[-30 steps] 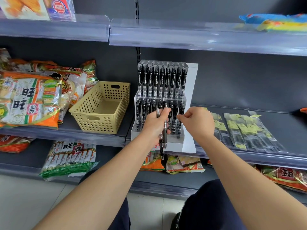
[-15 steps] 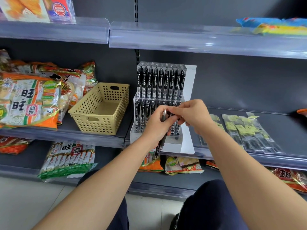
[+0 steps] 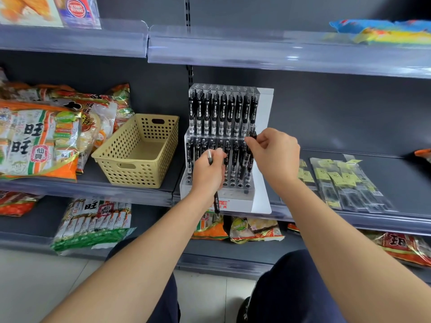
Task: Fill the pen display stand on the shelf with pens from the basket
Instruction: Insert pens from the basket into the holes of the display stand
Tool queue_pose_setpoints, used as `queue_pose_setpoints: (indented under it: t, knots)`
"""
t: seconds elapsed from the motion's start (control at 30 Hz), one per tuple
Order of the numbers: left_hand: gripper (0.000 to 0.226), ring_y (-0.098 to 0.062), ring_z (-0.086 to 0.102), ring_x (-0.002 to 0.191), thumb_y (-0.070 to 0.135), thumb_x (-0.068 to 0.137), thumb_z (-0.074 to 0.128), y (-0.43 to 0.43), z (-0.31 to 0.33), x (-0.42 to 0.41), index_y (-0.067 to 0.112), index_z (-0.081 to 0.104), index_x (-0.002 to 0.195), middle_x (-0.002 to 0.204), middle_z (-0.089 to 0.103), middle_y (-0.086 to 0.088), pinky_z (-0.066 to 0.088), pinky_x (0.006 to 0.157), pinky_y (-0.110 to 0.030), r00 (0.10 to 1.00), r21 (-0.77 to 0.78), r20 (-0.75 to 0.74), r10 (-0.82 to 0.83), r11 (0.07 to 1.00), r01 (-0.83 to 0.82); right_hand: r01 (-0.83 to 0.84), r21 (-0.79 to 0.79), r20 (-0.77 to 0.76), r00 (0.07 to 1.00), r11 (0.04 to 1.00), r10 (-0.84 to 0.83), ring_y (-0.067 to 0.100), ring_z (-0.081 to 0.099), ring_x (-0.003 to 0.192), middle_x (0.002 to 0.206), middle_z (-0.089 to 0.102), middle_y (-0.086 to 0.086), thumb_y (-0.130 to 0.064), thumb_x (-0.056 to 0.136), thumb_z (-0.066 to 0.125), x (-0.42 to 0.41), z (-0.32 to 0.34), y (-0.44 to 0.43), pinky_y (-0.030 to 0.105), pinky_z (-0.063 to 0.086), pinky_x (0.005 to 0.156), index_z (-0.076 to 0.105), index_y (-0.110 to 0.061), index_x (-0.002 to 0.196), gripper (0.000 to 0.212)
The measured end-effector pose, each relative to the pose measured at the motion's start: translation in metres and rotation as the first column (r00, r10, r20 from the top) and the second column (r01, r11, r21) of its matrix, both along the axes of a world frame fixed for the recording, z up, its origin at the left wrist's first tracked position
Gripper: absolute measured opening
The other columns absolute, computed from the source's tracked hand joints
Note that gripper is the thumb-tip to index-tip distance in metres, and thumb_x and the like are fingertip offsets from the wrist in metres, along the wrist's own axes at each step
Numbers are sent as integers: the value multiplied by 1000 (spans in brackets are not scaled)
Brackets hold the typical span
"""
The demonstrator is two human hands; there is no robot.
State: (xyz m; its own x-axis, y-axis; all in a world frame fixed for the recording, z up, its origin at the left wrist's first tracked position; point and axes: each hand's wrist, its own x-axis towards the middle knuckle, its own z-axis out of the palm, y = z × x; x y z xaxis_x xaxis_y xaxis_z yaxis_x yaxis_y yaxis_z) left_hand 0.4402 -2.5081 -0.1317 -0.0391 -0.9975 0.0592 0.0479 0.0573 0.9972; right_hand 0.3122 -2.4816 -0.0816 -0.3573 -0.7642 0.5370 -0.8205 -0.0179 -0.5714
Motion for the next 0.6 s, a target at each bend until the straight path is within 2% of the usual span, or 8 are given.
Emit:
queue_pose_setpoints:
  t: [0.07,0.2,0.23,0.3,0.37,0.43,0.5,0.6]
  knots:
    - [29,-9,30,39,39,100,42,-1,0,-1,13,55,93,51,36,7,23,38,-21,1000,22,12,-7,1000,7,-7,13,-16,1000,1000,7,19,58,63,65,64,1,-39,89,63,0,-5,-2,24,38,55,64,-11,78,30]
    - [57,-7,31,44,54,95,43,-3,0,1,12,42,132,55,36,8,24,38,-20,999,96,-9,-40,995,41,-10,2,-49,999,1000,10,21,59,63,66,66,4,-40,89,63,1,-13,-4,25,37,55,65,-10,80,31]
    - [56,-8,31,46,55,95,42,-3,1,2,12,42,131,57,37,6,23,39,-21,998,98,-28,-57,993,59,-10,-18,-41,999,1000,10,20,59,63,66,65,3,-39,90,63,2,-14,-3,25,37,55,66,-10,80,31]
    - [40,-9,30,49,52,98,38,-1,2,3,14,46,107,61,37,4,22,42,-23,995,87,-69,-78,993,84,-2,-70,-20,1000,998,1,19,58,61,64,63,0,-38,90,62,2,-12,-3,25,38,56,66,-9,80,31]
    - [28,-11,30,50,43,100,34,-2,2,4,17,42,89,61,38,3,21,42,-24,987,104,-141,-79,990,94,15,-110,-15,1000,994,-17,18,56,59,63,60,-3,-37,91,61,3,-10,-3,24,38,55,66,-8,79,31]
    - [22,-12,30,52,32,99,33,-3,1,3,18,38,83,60,38,3,21,42,-24,982,120,-175,-70,989,92,21,-115,-27,999,993,-25,19,58,59,63,63,-2,-36,91,60,3,-8,-4,26,42,56,65,-9,78,30]
    - [19,-13,31,54,26,99,33,-3,1,2,17,37,83,62,38,2,22,43,-25,989,104,-140,-52,992,67,12,-84,-59,998,996,-17,22,60,60,64,65,3,-36,91,60,3,-9,-6,28,47,57,64,-9,77,31]
    - [23,-12,42,59,27,103,37,0,3,1,16,46,84,70,45,1,35,51,-27,998,12,-51,-35,999,36,9,-17,-98,995,1000,-11,23,60,61,65,65,5,-38,91,61,4,-15,-8,29,48,57,63,-9,76,33]
